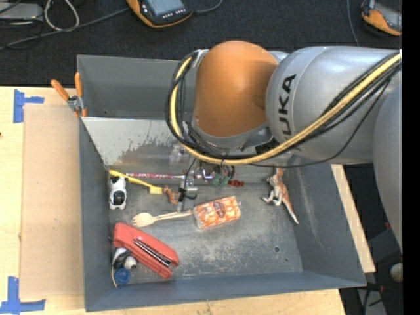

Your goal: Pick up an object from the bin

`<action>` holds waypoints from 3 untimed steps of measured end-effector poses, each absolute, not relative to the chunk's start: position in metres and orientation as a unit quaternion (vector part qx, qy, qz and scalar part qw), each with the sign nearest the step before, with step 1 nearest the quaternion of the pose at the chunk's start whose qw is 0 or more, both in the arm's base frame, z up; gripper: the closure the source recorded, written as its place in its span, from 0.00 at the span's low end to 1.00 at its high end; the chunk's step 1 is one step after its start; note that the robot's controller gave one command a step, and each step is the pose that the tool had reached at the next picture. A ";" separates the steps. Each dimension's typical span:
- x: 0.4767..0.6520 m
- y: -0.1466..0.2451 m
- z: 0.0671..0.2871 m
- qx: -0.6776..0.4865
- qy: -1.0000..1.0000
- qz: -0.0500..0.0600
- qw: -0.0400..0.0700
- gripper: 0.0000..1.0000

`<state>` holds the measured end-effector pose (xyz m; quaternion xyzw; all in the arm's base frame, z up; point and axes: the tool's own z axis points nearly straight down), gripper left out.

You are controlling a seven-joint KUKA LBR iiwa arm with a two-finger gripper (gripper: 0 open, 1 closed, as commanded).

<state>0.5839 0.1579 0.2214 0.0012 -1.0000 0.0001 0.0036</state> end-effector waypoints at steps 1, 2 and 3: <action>0.586 0.157 0.225 -0.001 -1.000 0.000 0.000 0.00; 0.569 0.094 0.139 -0.012 -1.000 -0.001 -0.001 0.00; 0.577 0.069 0.141 0.010 -1.000 -0.002 -0.004 0.00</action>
Offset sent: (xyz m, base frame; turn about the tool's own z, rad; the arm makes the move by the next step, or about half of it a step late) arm -0.0276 -0.1172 -0.1514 0.0470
